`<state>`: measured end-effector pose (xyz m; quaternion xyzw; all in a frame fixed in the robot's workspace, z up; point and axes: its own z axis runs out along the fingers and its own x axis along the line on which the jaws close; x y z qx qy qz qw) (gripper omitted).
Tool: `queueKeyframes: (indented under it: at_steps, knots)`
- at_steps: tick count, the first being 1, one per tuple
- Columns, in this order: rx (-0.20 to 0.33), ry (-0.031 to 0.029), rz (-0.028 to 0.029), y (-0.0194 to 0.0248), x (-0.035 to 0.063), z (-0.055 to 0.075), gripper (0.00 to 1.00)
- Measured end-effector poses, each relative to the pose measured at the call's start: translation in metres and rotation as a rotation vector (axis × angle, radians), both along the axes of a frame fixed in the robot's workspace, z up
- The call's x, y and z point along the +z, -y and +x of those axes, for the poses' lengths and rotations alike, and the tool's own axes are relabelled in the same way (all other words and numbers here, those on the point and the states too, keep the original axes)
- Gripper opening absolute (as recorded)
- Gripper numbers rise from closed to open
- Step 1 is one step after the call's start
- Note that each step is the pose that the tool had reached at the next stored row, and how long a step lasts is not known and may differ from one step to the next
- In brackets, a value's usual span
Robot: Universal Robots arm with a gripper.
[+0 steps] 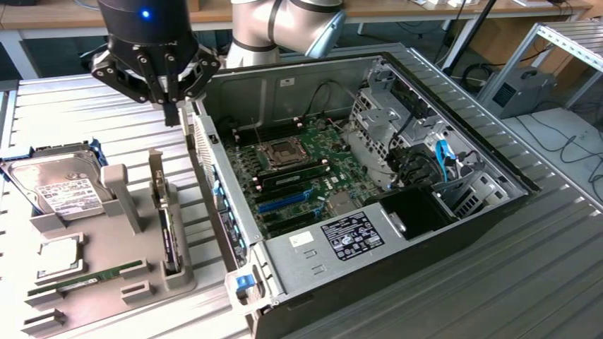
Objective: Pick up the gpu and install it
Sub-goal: 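Reach for the gpu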
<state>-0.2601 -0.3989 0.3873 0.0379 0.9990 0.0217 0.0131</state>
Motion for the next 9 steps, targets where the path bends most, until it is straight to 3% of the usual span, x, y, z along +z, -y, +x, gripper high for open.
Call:
queueKeyframes:
  at_steps: [9]
  knots:
    - [0.0, 0.0, 0.0, 0.0, -0.0002, -0.0028, 0.11]
